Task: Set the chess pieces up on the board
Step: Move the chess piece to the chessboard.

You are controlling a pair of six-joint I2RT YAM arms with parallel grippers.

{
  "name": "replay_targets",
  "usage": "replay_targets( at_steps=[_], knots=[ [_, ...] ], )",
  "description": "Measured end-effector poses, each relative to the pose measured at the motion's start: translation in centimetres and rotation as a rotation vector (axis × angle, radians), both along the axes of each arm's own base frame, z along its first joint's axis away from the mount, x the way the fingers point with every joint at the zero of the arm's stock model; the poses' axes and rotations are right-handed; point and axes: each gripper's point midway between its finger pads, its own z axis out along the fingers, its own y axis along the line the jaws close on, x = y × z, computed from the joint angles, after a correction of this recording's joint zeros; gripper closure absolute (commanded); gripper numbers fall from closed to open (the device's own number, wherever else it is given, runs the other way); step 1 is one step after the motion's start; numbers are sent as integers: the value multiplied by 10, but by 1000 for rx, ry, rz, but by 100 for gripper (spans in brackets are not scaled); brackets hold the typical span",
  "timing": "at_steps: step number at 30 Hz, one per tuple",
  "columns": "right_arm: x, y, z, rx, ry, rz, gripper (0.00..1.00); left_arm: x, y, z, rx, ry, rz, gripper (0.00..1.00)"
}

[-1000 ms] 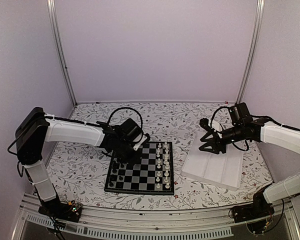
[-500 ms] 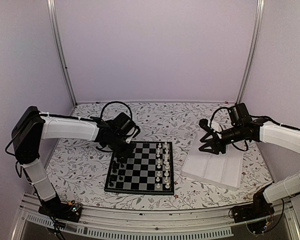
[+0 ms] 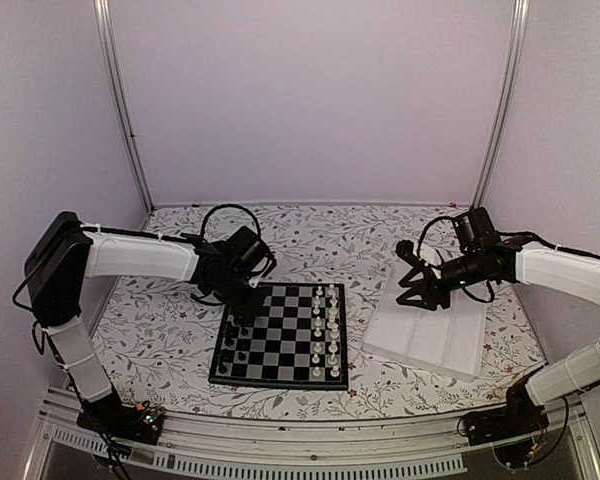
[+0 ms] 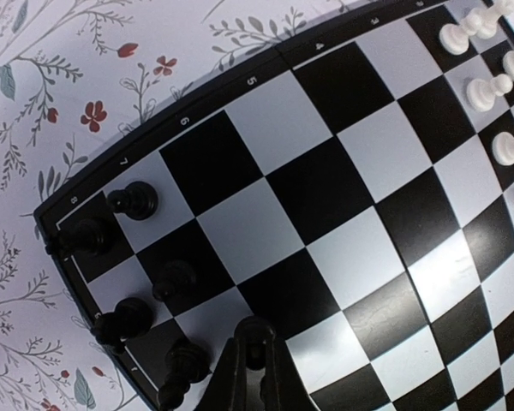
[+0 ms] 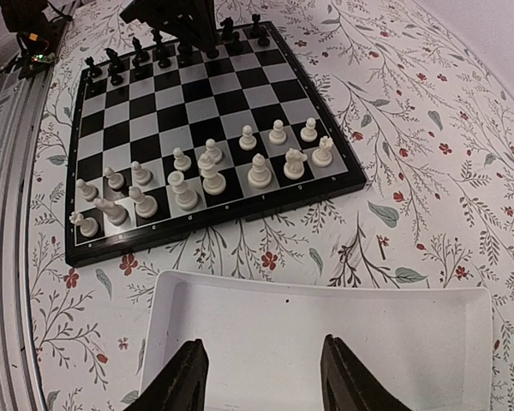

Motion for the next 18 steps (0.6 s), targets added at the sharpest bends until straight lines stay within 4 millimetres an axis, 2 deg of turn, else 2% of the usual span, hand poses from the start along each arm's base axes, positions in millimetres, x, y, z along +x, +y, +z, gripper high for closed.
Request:
replay_targets(
  at_steps=[18],
  knots=[
    [0,0,-2,-4,5,3,52,5,9,-9,20,12,44,96]
  ],
)
